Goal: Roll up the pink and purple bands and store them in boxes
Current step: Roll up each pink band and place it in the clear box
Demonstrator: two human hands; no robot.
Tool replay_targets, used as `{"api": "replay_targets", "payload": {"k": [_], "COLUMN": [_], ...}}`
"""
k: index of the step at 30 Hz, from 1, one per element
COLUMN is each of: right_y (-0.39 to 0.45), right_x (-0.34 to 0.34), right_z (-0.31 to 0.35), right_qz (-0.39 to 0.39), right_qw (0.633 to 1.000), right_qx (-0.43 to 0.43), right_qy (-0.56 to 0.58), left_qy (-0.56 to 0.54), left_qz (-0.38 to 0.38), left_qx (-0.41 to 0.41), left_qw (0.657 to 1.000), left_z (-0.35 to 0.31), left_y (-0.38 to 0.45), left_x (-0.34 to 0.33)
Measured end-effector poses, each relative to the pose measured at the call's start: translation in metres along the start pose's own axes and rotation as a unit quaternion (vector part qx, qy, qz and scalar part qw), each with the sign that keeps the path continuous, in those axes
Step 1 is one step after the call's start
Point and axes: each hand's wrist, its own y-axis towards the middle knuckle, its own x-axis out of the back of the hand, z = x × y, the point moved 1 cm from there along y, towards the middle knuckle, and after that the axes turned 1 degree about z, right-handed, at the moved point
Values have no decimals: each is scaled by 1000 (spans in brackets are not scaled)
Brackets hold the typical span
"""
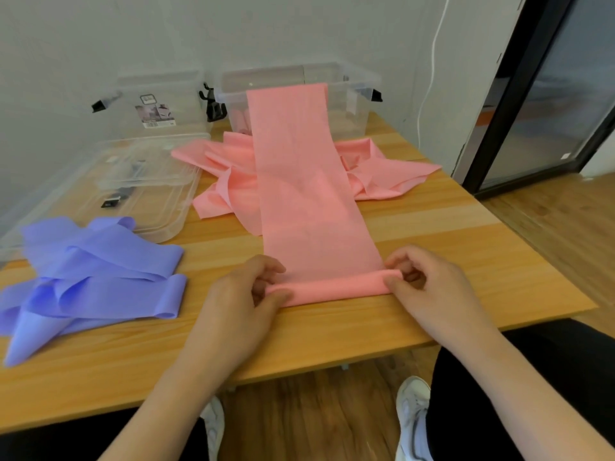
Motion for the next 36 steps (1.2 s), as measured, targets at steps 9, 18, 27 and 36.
{"api": "replay_targets", "payload": {"k": [9,18,27,36], "right_y": [2,4,1,0], "right_x": [8,2,1,3], "right_z": [-2,-1,4,2], "right_qz": [62,53,50,84], "right_qw": [995,997,997,994], "right_qx": [78,50,61,74], "right_qy": [-9,-29,-14,-9], "left_qy": [101,133,158,86], "left_qz": [20,41,142,45], "left_qx": [-41,-55,-100,-93], "left_qw": [994,989,972,991], "left_z": [1,5,4,5], "left_y": [-4,-7,-11,-8], "left_x": [3,-3,-11,-15]}}
